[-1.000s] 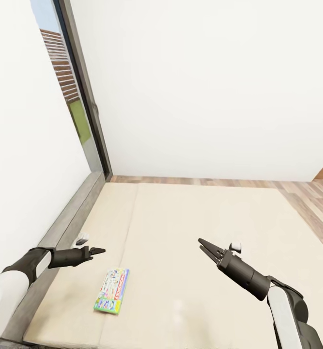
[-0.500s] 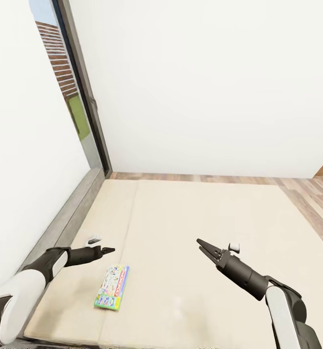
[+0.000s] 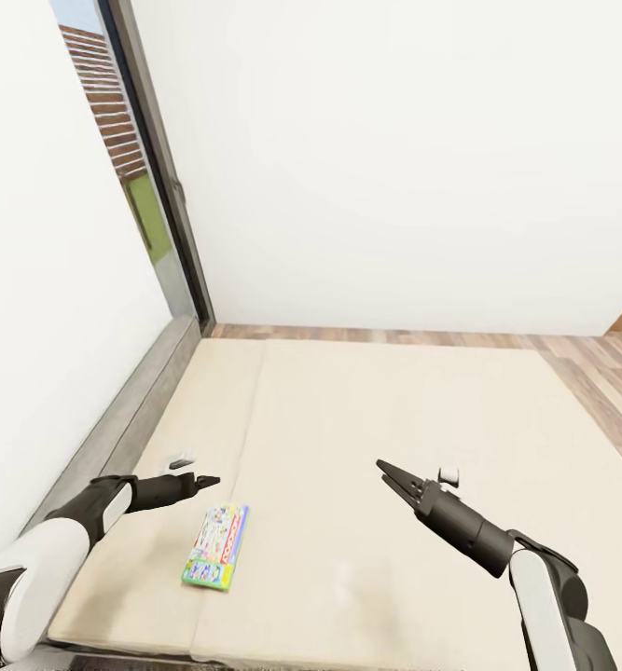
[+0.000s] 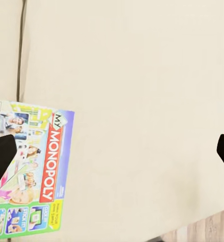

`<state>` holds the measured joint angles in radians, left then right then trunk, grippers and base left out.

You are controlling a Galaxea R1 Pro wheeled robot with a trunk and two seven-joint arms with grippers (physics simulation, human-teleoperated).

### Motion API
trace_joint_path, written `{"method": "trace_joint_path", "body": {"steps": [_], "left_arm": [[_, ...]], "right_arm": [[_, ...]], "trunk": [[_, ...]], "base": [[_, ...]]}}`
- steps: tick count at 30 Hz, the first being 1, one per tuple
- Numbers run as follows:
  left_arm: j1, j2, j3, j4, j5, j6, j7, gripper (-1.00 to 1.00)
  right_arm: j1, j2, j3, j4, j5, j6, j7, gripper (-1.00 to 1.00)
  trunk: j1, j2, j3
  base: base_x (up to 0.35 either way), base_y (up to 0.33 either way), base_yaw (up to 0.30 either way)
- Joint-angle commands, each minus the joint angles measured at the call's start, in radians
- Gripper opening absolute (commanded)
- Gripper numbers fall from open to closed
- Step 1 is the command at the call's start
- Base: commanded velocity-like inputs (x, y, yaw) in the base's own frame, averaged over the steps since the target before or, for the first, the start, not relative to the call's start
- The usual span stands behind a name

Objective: Put all the toys in the child's room - the three board games (two on the bed and one on the table), the two jigsaw puzzles on the table, and the tennis ball on the table - inside the toy box on the table in the child's room.

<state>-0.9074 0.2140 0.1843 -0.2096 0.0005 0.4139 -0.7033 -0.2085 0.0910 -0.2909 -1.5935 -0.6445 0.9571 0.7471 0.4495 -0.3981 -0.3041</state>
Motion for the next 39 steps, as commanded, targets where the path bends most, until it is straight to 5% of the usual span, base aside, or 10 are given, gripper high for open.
{"method": "trace_joint_path", "body": {"steps": [1, 21, 39], "left_arm": [[-0.001, 0.000, 0.006, -0.001, 0.000, 0.009, -0.003, 1.00], [-0.003, 0.055, 0.002, -0.002, -0.007, 0.022, -0.024, 1.00], [-0.007, 0.060, -0.004, -0.008, -0.011, 0.022, -0.024, 1.00]], "right_arm": [[-0.001, 0.001, -0.002, 0.000, 0.003, 0.005, 0.004, 1.00], [-0.001, -0.003, -0.011, 0.000, 0.003, 0.005, 0.003, 1.00], [-0.001, 0.003, 0.000, 0.000, 0.003, 0.005, 0.002, 1.00]], "trunk": [[0.000, -0.002, -0.003], [0.000, -0.002, -0.036], [0.000, -0.002, -0.065]], "base": [[0.000, 0.000, 0.000], [0.000, 0.000, 0.000], [0.000, 0.000, 0.000]]}}
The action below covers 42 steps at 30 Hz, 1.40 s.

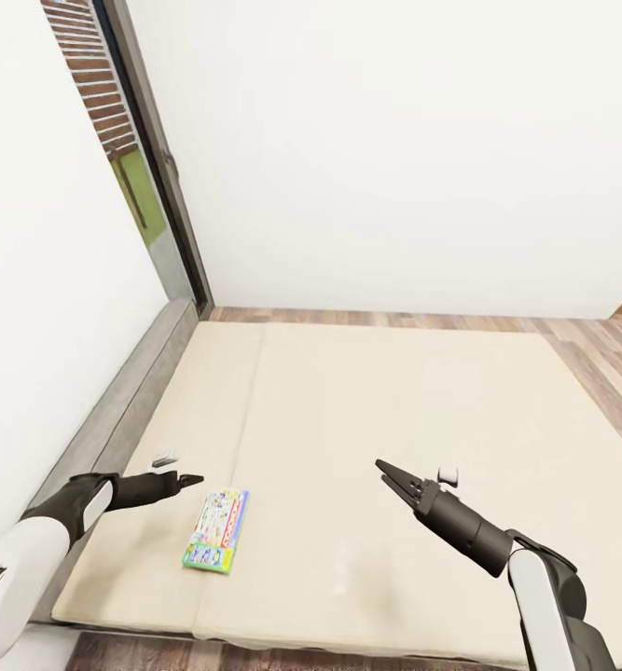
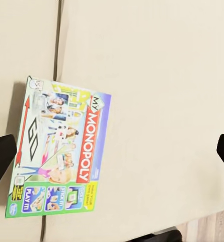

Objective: Put all the toys in the child's room - the three board games (two on the bed and one on the table), the two jigsaw puzzles on the table, and the tennis ball on the table - inside the toy box on the table in the child's room.

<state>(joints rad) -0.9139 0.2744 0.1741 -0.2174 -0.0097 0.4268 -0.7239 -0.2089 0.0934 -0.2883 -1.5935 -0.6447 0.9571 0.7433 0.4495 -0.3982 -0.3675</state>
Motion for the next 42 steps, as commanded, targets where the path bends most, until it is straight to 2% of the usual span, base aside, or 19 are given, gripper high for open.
{"method": "trace_joint_path", "body": {"steps": [1, 10, 12, 21, 25, 28, 34, 42], "left_arm": [[-0.001, -0.001, 0.007, -0.002, -0.001, 0.010, -0.003, 1.00], [-0.009, -0.001, 0.006, -0.005, -0.001, 0.010, -0.002, 1.00], [-0.009, -0.002, 0.006, -0.005, -0.001, 0.010, -0.001, 1.00], [-0.010, -0.004, 0.002, -0.005, -0.001, 0.008, 0.001, 1.00], [-0.010, -0.005, 0.001, -0.005, -0.002, 0.007, 0.003, 1.00], [-0.010, -0.006, 0.000, -0.005, -0.002, 0.006, 0.004, 1.00], [-0.010, -0.009, -0.001, -0.005, -0.003, 0.005, 0.007, 1.00], [-0.010, -0.009, -0.001, -0.005, -0.003, 0.004, 0.009, 1.00]], "right_arm": [[-0.001, 0.001, -0.002, 0.000, 0.003, 0.005, 0.005, 1.00], [-0.001, 0.002, 0.006, 0.000, 0.002, 0.001, 0.007, 1.00], [-0.001, 0.003, 0.020, 0.000, 0.002, -0.007, 0.008, 1.00], [-0.002, 0.005, 0.141, 0.000, -0.007, -0.003, 0.012, 1.00], [0.000, 0.008, 0.169, 0.000, -0.011, 0.001, 0.013, 1.00], [0.000, 0.012, 0.163, 0.000, -0.016, 0.005, 0.013, 1.00], [0.000, 0.014, 0.123, 0.000, -0.050, 0.031, 0.013, 1.00], [0.000, 0.015, 0.115, 0.000, -0.058, 0.036, 0.013, 1.00]], "trunk": [[0.000, -0.002, -0.003], [0.000, -0.002, -0.018], [0.000, -0.002, -0.021], [0.000, -0.002, -0.036], [0.000, -0.002, -0.042], [0.000, -0.002, -0.046], [0.000, -0.002, -0.055], [0.000, -0.002, -0.065]], "base": [[0.000, 0.000, 0.012], [0.000, 0.000, 0.062], [0.000, 0.000, 0.102], [0.000, 0.000, 0.119], [0.000, 0.000, 0.133], [0.000, 0.000, 0.105], [0.000, 0.000, 0.011], [0.000, 0.000, -0.106]]}}
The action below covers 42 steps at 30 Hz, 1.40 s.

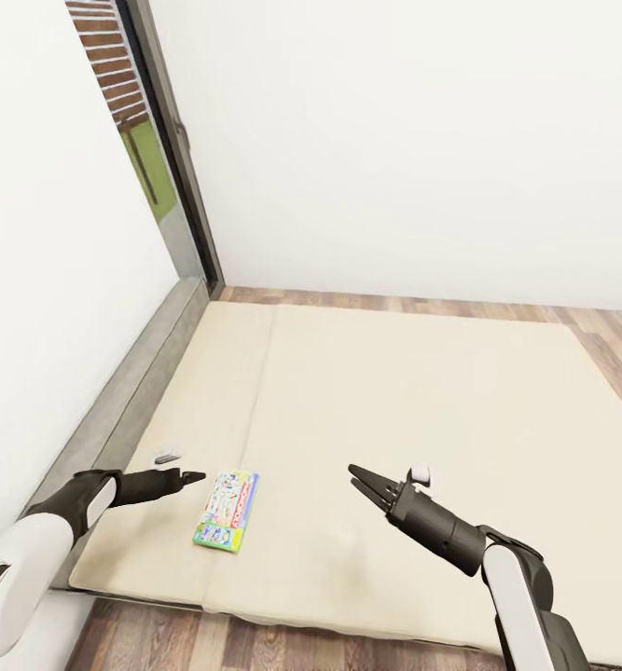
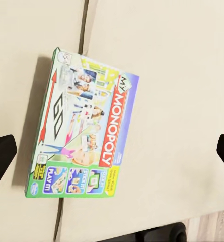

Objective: Put all the toys in the child's room - the three board games (two on the bed and one on the table), the two jigsaw puzzles on the table, and the tennis ball on the table - inside the toy box on the table in the child's room.

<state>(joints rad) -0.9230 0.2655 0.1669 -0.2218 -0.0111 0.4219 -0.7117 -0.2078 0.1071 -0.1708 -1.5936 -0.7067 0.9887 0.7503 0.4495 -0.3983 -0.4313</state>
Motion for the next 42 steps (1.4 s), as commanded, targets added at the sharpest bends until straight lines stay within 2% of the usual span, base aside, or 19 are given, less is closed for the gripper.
{"method": "trace_joint_path", "body": {"steps": [1, 8, 25, 37, 39, 42], "left_arm": [[-0.001, 0.000, 0.006, -0.001, -0.001, 0.009, -0.003, 1.00], [-0.001, 0.001, 0.006, -0.001, -0.001, 0.008, -0.003, 1.00], [-0.001, 0.000, 0.005, -0.001, -0.001, 0.006, -0.003, 1.00], [-0.001, 0.004, 0.005, -0.001, -0.001, 0.006, -0.003, 1.00], [-0.001, 0.003, 0.005, -0.001, -0.001, 0.006, -0.003, 1.00], [-0.001, 0.003, 0.005, -0.001, -0.001, 0.006, -0.003, 1.00]], "right_arm": [[-0.001, 0.002, -0.001, 0.000, 0.004, 0.004, 0.006, 1.00], [-0.001, 0.003, 0.004, 0.000, 0.004, 0.002, 0.006, 1.00], [-0.001, 0.003, 0.005, 0.000, 0.004, 0.001, 0.005, 1.00], [-0.001, 0.006, 0.012, 0.000, 0.004, -0.010, 0.003, 1.00], [-0.002, 0.011, 0.018, 0.000, 0.004, -0.010, 0.000, 1.00], [-0.015, 0.029, 0.067, 0.000, 0.005, -0.005, -0.007, 1.00]], "trunk": [[0.000, -0.002, -0.002], [0.000, -0.002, -0.003], [0.000, -0.002, -0.017], [0.000, -0.002, -0.019], [0.000, -0.002, -0.019], [0.000, -0.002, -0.019]], "base": [[0.000, 0.000, -0.035], [0.000, 0.000, -0.057], [0.000, 0.000, -0.201], [0.000, 0.000, -0.025], [0.000, 0.000, 0.000], [0.000, 0.000, 0.000]]}}
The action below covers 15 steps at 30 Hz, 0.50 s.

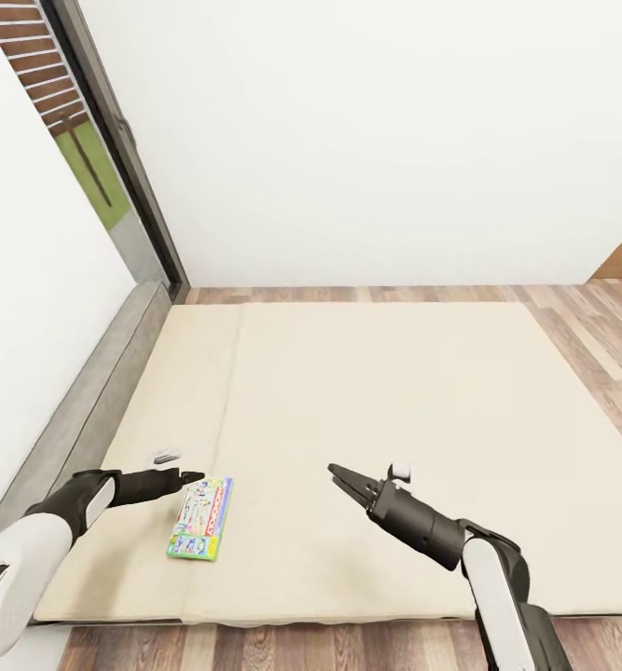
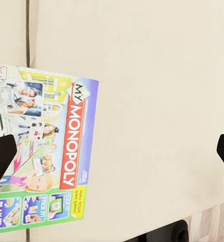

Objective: Put all the toys in the child's room - the three board games (two on the bed and one on the table), the two jigsaw puzzles on the table, and the tennis ball on the table - inside the toy box on the table in the child's room.

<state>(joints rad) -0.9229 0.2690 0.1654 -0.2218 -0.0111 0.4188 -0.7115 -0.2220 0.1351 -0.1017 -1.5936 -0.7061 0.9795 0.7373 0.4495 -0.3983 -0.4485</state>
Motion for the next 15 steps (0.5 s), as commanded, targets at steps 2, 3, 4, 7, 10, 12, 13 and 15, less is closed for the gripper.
{"method": "trace_joint_path", "body": {"steps": [2, 3, 4, 7, 10, 12, 13, 15], "left_arm": [[-0.001, -0.001, 0.006, -0.001, -0.001, 0.009, -0.003, 1.00], [-0.001, -0.002, 0.006, -0.001, -0.001, 0.008, -0.002, 1.00], [-0.001, -0.002, 0.006, -0.001, -0.001, 0.008, -0.001, 1.00], [-0.001, -0.002, 0.007, -0.001, -0.001, 0.008, -0.001, 1.00], [-0.001, 0.000, 0.008, -0.001, -0.001, 0.008, 0.000, 1.00], [-0.001, -0.001, 0.008, -0.001, -0.001, 0.008, 0.000, 1.00], [-0.001, -0.002, 0.008, -0.001, -0.001, 0.008, 0.000, 1.00], [-0.001, -0.001, 0.008, -0.001, -0.001, 0.008, 0.000, 1.00]], "right_arm": [[-0.026, 0.007, 0.034, 0.000, 0.007, 0.009, -0.018, 1.00], [-0.047, 0.009, 0.052, 0.000, 0.009, 0.012, -0.047, 1.00], [-0.065, 0.010, 0.064, 0.000, 0.010, 0.017, -0.083, 1.00], [-0.093, 0.013, 0.077, 0.000, 0.011, 0.040, -0.160, 1.00], [-0.122, 0.012, 0.082, 0.000, 0.011, 0.052, -0.197, 1.00], [-0.139, 0.008, 0.083, 0.000, 0.011, 0.057, -0.205, 1.00], [-0.143, 0.007, 0.082, 0.000, 0.011, 0.058, -0.207, 1.00], [-0.164, 0.004, 0.083, 0.000, 0.011, 0.062, -0.210, 1.00]], "trunk": [[0.001, -0.002, -0.001], [0.001, -0.002, -0.001], [0.001, -0.002, -0.001], [0.001, -0.002, -0.001], [0.001, -0.002, -0.001], [0.001, -0.002, -0.001], [0.001, -0.002, -0.001], [0.001, -0.002, -0.001]], "base": [[0.000, 0.000, 0.000], [0.000, 0.000, 0.000], [0.000, 0.000, 0.000], [0.000, 0.000, 0.000], [0.000, 0.000, 0.000], [0.000, 0.000, 0.000], [0.000, 0.000, 0.000], [0.000, 0.000, 0.000]]}}
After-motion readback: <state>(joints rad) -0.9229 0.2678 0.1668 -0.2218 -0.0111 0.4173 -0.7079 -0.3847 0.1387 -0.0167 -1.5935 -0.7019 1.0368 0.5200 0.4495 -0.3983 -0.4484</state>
